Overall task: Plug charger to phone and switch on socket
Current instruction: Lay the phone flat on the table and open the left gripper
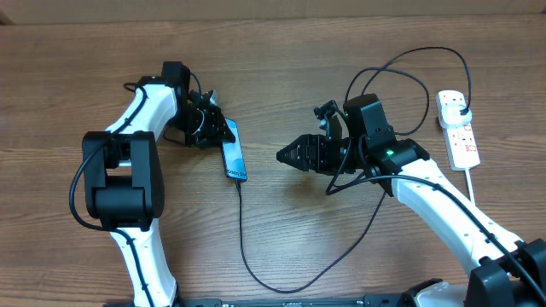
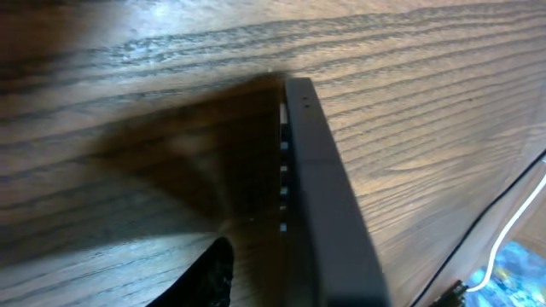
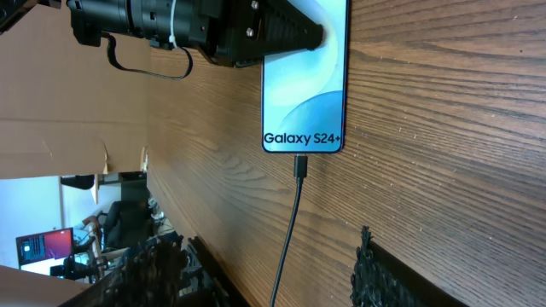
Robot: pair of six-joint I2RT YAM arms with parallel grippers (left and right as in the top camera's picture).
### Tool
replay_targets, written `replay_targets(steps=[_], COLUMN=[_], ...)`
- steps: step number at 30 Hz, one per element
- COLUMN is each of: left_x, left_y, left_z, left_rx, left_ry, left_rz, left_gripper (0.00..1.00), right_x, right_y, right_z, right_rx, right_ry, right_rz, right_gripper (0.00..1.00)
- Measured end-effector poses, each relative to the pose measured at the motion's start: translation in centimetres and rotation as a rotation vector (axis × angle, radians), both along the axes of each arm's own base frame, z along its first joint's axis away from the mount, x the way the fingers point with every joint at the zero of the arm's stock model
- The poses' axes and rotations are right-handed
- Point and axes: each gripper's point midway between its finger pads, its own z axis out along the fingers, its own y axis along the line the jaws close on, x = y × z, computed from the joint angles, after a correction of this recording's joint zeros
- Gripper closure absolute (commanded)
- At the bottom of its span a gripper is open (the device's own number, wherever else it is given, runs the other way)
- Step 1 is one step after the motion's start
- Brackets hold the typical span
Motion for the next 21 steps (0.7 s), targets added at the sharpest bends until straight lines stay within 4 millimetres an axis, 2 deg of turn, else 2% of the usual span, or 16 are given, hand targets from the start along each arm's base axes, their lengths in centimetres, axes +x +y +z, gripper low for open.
replay_targets(steps=[8,21], left_x=[-0.11,-0.22], left_y=[0.88,1.06], left_z=[-0.55,-0.63], left_rx=[0.06,0.072], left_ry=[0.004,0.009], left_rz=[0.0,-0.001], left_gripper=[0.5,0.49], right_x=[0.0,0.0], right_y=[-0.01,-0.02], right_z=[0.0,-0.01], right_rx=[0.0,-0.001], right_ry=[0.0,-0.003], right_rz=[0.0,0.002], right_gripper=[0.34,0.34])
